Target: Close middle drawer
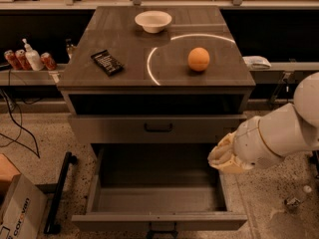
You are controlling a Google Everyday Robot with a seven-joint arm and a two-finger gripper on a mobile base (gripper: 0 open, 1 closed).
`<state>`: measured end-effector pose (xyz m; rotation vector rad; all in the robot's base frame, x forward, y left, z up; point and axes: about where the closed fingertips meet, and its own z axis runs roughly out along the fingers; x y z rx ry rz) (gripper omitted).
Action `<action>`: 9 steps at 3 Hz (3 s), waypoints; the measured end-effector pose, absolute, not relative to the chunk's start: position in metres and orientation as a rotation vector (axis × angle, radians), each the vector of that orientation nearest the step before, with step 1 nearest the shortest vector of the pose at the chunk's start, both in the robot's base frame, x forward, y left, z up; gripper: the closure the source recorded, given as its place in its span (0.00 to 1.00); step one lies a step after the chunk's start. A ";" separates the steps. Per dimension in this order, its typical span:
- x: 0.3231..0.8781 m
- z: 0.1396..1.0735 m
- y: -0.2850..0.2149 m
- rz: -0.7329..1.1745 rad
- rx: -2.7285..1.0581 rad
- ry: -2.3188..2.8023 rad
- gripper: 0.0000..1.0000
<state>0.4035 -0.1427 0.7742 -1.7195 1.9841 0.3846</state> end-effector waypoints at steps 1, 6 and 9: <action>0.403 0.766 -0.138 0.389 -1.734 1.981 1.00; 0.363 0.633 -0.112 0.690 -1.643 1.950 1.00; 0.361 0.583 -0.115 0.787 -1.546 1.959 1.00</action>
Offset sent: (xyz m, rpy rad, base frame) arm -0.0051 0.0234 -0.0577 0.0730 0.0063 0.0314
